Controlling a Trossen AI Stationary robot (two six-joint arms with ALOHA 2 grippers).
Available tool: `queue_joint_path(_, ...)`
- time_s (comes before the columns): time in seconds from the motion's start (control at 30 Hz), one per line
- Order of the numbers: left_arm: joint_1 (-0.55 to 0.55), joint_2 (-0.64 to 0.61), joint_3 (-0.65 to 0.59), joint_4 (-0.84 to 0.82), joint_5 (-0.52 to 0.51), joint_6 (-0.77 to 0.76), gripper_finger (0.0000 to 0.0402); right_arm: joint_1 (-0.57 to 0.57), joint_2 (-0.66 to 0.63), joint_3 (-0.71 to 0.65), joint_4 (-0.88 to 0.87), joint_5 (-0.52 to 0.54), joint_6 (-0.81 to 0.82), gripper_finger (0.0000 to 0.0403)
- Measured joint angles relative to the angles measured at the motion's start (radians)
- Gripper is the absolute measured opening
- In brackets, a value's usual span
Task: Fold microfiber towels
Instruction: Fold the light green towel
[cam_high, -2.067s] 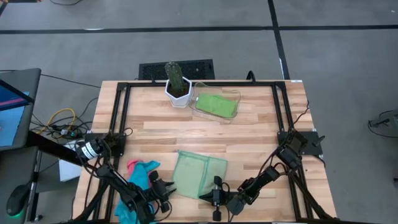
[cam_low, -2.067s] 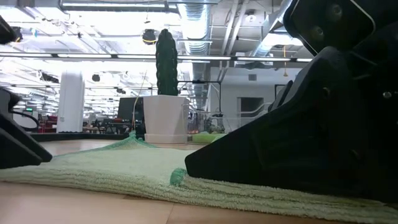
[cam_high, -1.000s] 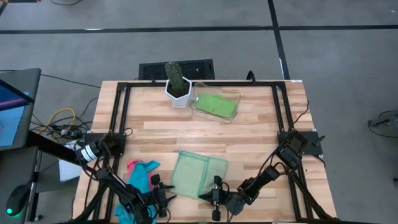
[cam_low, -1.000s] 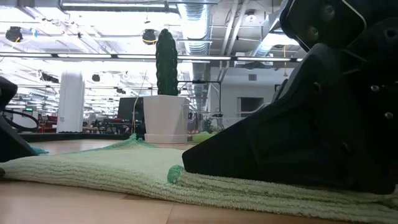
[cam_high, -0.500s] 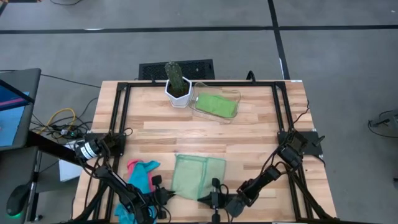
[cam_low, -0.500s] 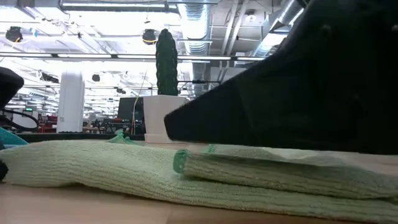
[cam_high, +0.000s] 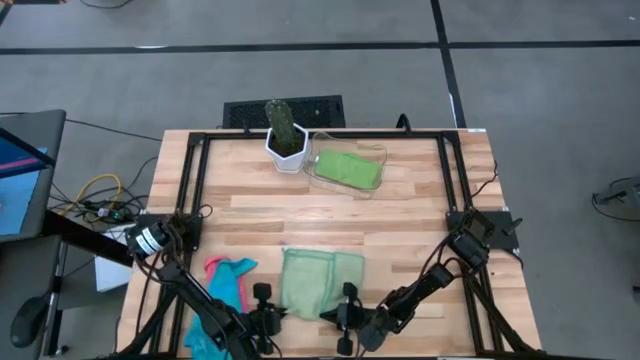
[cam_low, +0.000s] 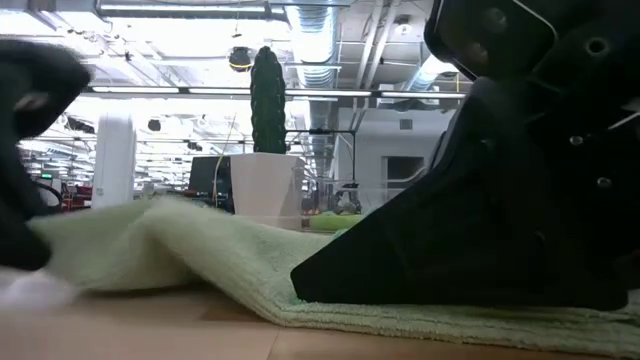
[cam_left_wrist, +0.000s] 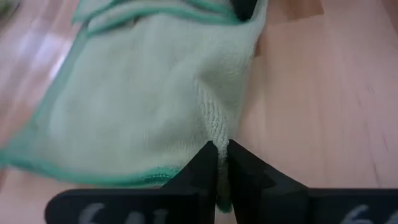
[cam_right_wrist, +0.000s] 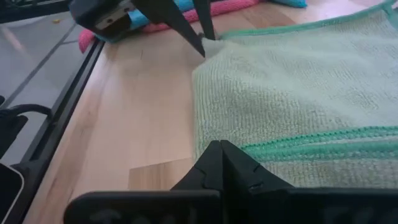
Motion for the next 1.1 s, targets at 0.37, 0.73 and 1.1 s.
queue_joint_path(0.37,0.125,-0.002,0.259,-0.273,0.081,0.321,0.0004,0.004,0.001,-0.002,0.0,-0.009,0.004,0.0018)
queue_joint_path(0.73,0.239,-0.004,0.379,-0.13,0.17,0.661,0.0013,0.004,0.0,-0.004,-0.001,-0.024,0.012,0.002)
queue_joint_path(1.1,0.282,-0.004,0.379,-0.055,0.311,0.743,0.0006,0.015,-0.032,0.005,-0.026,-0.035,-0.07,0.0044)
